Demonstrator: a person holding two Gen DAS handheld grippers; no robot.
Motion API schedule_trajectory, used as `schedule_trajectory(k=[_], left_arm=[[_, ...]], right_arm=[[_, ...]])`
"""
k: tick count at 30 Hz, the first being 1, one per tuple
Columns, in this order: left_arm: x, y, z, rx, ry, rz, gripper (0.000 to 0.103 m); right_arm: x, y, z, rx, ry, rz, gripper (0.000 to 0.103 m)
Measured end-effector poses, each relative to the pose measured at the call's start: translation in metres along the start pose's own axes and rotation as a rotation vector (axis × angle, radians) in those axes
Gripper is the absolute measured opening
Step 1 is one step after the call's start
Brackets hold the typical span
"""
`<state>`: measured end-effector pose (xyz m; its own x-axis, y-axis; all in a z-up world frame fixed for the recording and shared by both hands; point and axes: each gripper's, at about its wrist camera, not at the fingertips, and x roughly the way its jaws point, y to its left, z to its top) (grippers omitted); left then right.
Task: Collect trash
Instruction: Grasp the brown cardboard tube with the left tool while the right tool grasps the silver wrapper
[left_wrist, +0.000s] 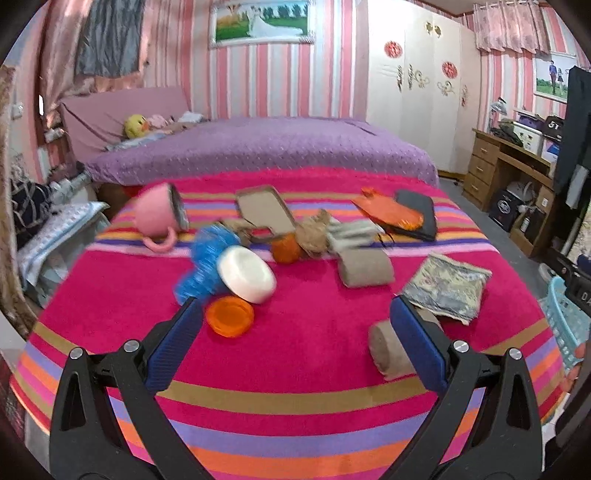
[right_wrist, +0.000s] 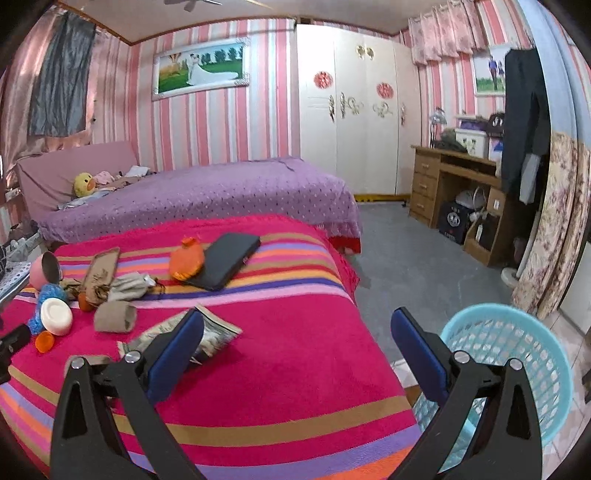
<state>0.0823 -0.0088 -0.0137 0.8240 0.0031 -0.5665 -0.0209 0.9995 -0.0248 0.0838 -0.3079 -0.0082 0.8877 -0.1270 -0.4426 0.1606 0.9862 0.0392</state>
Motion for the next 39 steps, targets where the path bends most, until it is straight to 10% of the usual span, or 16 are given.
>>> schedule_trajectory(k=[18, 22, 24, 39], left_arm=[[0.039, -0.081, -0.014, 0.085, 0.117, -0.049, 0.096], [0.044, -0.084, -0.016, 0.098, 0.145, -0.086, 0.075], [0.045, -0.085, -0.018, 0.103, 0.156, -0.102, 0.060], [0.024, -0.027, 0.002, 0.099, 0.055, -0.002, 0.057]], right_arm=[[0.016, -0.022, -0.008, -0.031, 0.029, -0.057, 0.099], [0.014, -0.015, -0.008, -0.062, 0.013, -0.055, 0.099], [0.014, -0.015, -0.009, -0.065, 0.016, -0.050, 0.099], [0.032, 0.038, -0.015, -0.098, 0.097, 0.024, 0.099]])
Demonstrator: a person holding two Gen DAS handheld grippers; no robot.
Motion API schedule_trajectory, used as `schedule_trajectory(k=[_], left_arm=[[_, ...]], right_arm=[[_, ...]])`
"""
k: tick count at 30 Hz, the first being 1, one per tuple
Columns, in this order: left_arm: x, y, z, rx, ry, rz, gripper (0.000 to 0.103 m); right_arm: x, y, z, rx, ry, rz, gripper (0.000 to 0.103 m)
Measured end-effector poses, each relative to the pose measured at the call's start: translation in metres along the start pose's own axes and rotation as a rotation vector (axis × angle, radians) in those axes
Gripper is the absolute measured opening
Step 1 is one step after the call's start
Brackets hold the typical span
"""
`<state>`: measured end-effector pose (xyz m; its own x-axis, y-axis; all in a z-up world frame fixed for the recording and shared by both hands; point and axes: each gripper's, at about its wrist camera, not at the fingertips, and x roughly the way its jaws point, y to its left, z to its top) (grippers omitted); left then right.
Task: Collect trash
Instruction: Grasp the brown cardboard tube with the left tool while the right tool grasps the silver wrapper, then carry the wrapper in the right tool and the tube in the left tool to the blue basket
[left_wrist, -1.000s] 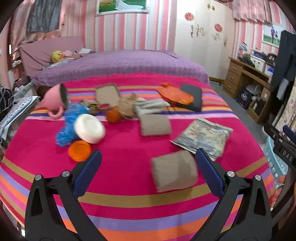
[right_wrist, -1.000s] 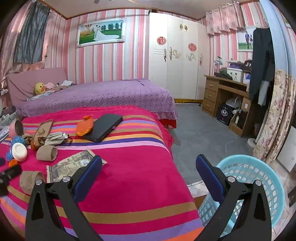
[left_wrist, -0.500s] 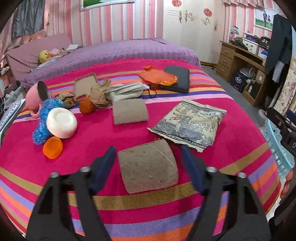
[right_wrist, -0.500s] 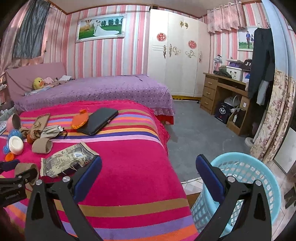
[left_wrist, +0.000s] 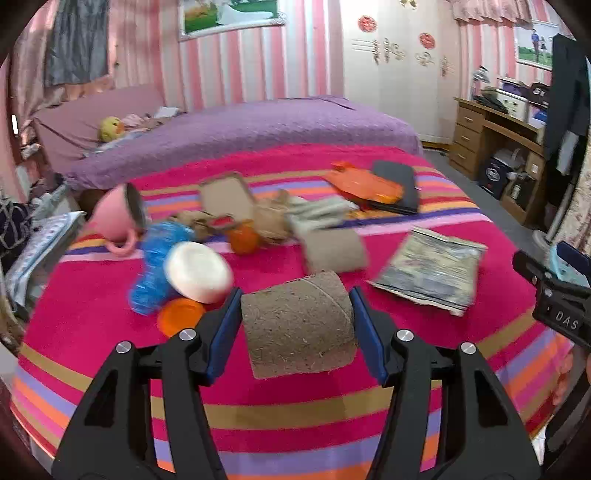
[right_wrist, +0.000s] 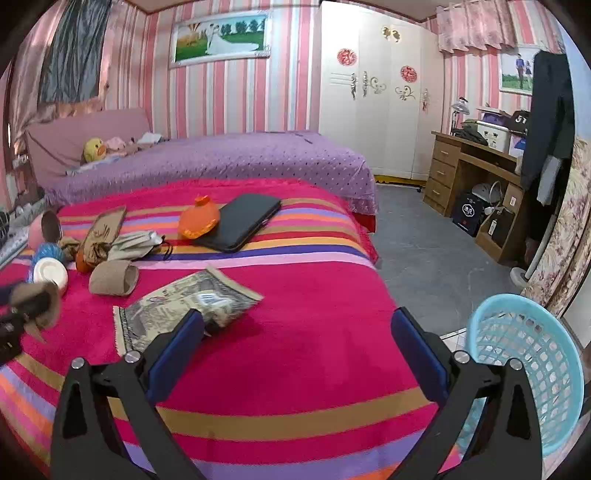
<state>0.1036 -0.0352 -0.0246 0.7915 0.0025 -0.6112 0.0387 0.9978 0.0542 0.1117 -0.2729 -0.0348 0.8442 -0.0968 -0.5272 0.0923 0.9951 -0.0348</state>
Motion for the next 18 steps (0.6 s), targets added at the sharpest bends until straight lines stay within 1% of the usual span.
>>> schedule_trajectory(k=[3, 6, 8, 9, 10, 11, 12, 13, 14, 15, 17, 18], left_arm=[[0.001, 0.022, 0.005, -0.023, -0.007, 0.018, 0.057], [0.002, 0.039, 0.008, -0.033, -0.026, 0.055, 0.057], [0.003, 0.048, 0.009, -0.035, -0.039, 0.087, 0.057], [0.004, 0.051, 0.009, -0.046, -0.034, 0.082, 0.057], [0.004, 0.054, 0.009, -0.056, -0.028, 0.072, 0.057], [0.004, 0.056, 0.010, -0.061, -0.028, 0.067, 0.057], [0.002, 0.056, 0.010, -0.061, -0.033, 0.066, 0.057], [0.001, 0.057, 0.011, -0.060, -0.040, 0.066, 0.057], [0.000, 0.057, 0.011, -0.061, -0.045, 0.064, 0.057], [0.000, 0.056, 0.011, -0.062, -0.046, 0.061, 0.057], [0.000, 0.056, 0.011, -0.067, -0.044, 0.052, 0.057], [0.001, 0.056, 0.011, -0.068, -0.043, 0.051, 0.057]], right_arm=[[0.010, 0.016, 0.004, -0.019, 0.036, 0.012, 0.099], [0.022, 0.028, 0.006, -0.041, 0.074, 0.008, 0.099], [0.031, 0.031, 0.008, -0.035, 0.101, 0.022, 0.098], [0.038, 0.035, 0.008, -0.033, 0.123, 0.031, 0.097], [0.043, 0.038, 0.008, -0.039, 0.142, 0.034, 0.093], [0.047, 0.041, 0.007, -0.049, 0.162, 0.037, 0.085], [0.051, 0.043, 0.005, -0.057, 0.180, 0.036, 0.081], [0.055, 0.047, 0.002, -0.068, 0.203, 0.039, 0.073], [0.057, 0.049, 0.000, -0.071, 0.218, 0.047, 0.068], [0.057, 0.050, 0.000, -0.070, 0.224, 0.052, 0.067], [0.056, 0.053, -0.002, -0.069, 0.229, 0.077, 0.055], [0.056, 0.055, -0.003, -0.072, 0.229, 0.079, 0.054]])
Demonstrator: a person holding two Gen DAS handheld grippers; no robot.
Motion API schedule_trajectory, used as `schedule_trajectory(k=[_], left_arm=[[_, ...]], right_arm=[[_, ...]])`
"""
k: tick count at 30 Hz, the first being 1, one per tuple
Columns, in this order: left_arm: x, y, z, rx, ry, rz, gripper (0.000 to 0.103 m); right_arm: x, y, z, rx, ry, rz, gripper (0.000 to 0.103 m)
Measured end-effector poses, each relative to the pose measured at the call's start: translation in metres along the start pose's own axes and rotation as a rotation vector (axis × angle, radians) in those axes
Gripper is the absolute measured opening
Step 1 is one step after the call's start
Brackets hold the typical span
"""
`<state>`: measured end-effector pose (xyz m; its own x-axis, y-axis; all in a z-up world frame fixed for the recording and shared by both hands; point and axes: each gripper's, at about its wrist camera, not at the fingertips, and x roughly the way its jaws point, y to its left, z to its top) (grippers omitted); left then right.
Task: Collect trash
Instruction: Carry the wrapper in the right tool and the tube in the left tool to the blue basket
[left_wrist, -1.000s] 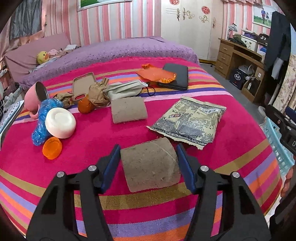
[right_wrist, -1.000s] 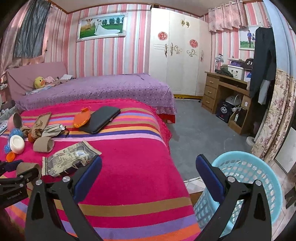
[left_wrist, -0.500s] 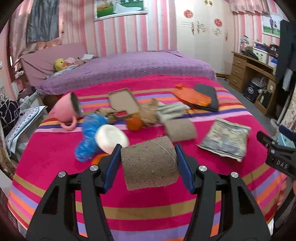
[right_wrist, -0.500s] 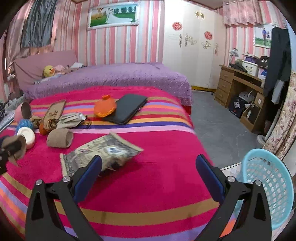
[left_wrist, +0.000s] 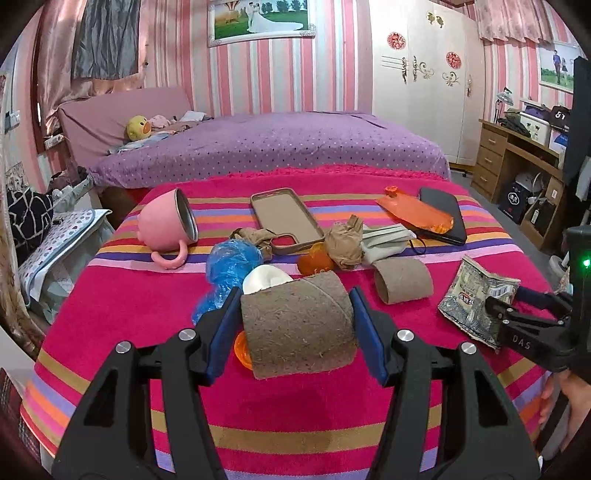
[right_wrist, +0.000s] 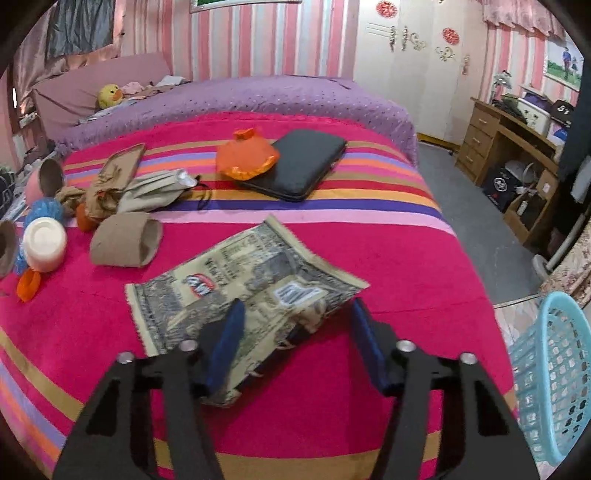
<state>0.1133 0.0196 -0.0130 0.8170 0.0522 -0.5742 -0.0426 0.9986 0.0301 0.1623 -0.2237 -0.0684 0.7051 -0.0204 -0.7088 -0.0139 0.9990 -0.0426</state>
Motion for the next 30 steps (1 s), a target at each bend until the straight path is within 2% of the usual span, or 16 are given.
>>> schedule_trajectory(k=[2, 7, 12, 16, 23, 30], left_arm=[[0.000, -0.001, 0.000, 0.001, 0.002, -0.003, 0.057], [-0.002, -0.002, -0.001, -0.002, -0.002, 0.001, 0.057], [-0.001, 0.001, -0.002, -0.020, 0.004, -0.006, 0.057], [-0.002, -0.002, -0.003, -0.024, 0.007, -0.013, 0.057], [-0.008, -0.021, -0.006, -0.016, 0.009, -0.040, 0.057], [-0.018, -0.055, -0.004, 0.001, -0.003, -0.055, 0.057]], right_arm=[[-0.002, 0.006, -0.001, -0.023, -0.010, 0.007, 0.041], [-0.012, 0.004, -0.002, -0.018, -0.054, 0.047, 0.018], [-0.030, -0.011, -0.003, 0.011, -0.119, 0.063, 0.018], [-0.037, -0.026, -0.004, 0.030, -0.134, 0.078, 0.018], [-0.047, -0.051, -0.010, 0.070, -0.156, 0.111, 0.018], [-0.060, -0.084, -0.014, 0.086, -0.174, 0.097, 0.018]])
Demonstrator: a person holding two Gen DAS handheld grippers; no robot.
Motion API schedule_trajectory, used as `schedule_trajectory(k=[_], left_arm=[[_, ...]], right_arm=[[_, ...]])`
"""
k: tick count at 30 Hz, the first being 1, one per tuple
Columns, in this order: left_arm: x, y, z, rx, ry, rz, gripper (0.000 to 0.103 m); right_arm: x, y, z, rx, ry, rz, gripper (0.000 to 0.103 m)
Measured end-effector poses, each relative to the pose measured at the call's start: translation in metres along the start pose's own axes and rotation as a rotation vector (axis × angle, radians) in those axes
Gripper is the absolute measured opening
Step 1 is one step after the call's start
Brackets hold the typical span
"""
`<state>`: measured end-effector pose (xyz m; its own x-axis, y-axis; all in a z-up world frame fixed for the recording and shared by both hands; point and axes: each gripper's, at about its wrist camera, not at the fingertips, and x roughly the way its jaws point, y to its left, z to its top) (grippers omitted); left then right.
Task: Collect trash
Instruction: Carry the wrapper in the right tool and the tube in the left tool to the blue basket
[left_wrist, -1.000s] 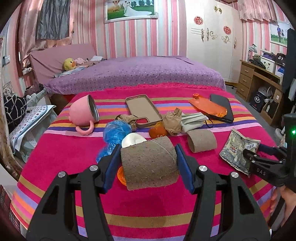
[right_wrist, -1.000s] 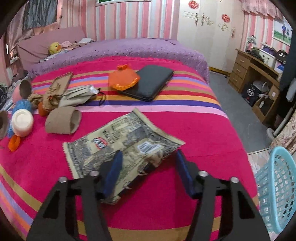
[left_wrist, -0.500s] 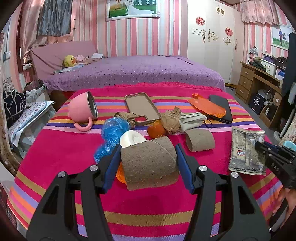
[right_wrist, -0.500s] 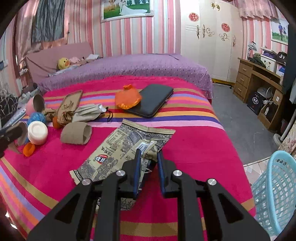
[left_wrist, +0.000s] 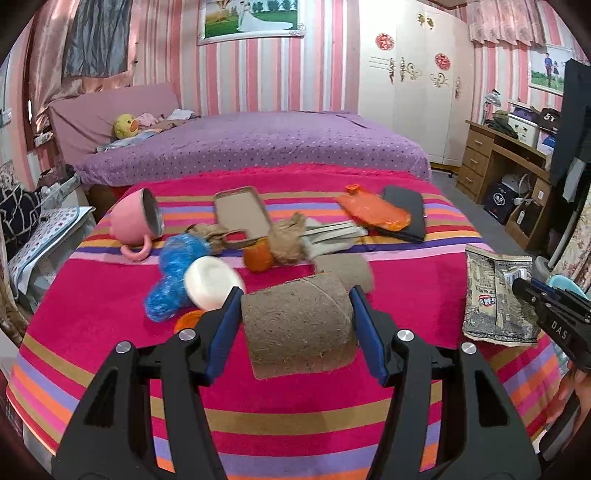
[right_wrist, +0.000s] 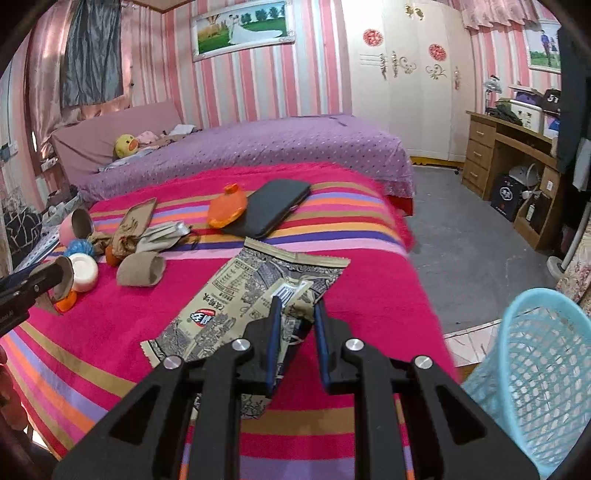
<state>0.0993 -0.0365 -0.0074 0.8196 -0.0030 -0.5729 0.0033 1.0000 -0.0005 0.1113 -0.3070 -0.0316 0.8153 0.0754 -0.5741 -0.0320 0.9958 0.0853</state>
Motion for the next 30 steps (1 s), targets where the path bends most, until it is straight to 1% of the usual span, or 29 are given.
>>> schedule_trajectory(k=[3, 6, 10, 12, 15, 19, 24, 26, 30], left_arm=[[-0.004, -0.022, 0.004, 0.034, -0.017, -0.003, 0.057], [-0.004, -0.043, 0.011, 0.032, -0.017, -0.026, 0.057], [-0.005, -0.077, 0.018, 0.034, -0.030, -0.076, 0.057], [-0.005, -0.102, 0.020, 0.049, -0.034, -0.110, 0.057], [-0.005, -0.142, 0.019, 0.080, -0.037, -0.164, 0.057], [-0.007, -0.201, 0.012, 0.132, -0.028, -0.246, 0.057], [-0.006, -0.268, 0.000, 0.173, 0.008, -0.353, 0.057], [-0.008, -0.293, -0.004, 0.191, 0.014, -0.383, 0.057], [-0.013, -0.343, -0.009, 0.216, 0.030, -0.468, 0.057]], right_arm=[[-0.011, -0.027, 0.003, 0.041, -0.014, -0.012, 0.018], [-0.021, -0.053, 0.004, 0.067, -0.025, -0.043, 0.018], [-0.041, -0.102, 0.005, 0.063, -0.036, -0.137, 0.018], [-0.054, -0.135, 0.004, 0.069, -0.039, -0.196, 0.018], [-0.072, -0.179, -0.001, 0.099, -0.040, -0.256, 0.018], [-0.088, -0.226, -0.012, 0.109, -0.032, -0.337, 0.018], [-0.099, -0.262, -0.029, 0.110, -0.009, -0.404, 0.018], [-0.103, -0.274, -0.037, 0.121, -0.004, -0.420, 0.018], [-0.113, -0.298, -0.049, 0.163, -0.004, -0.444, 0.018]])
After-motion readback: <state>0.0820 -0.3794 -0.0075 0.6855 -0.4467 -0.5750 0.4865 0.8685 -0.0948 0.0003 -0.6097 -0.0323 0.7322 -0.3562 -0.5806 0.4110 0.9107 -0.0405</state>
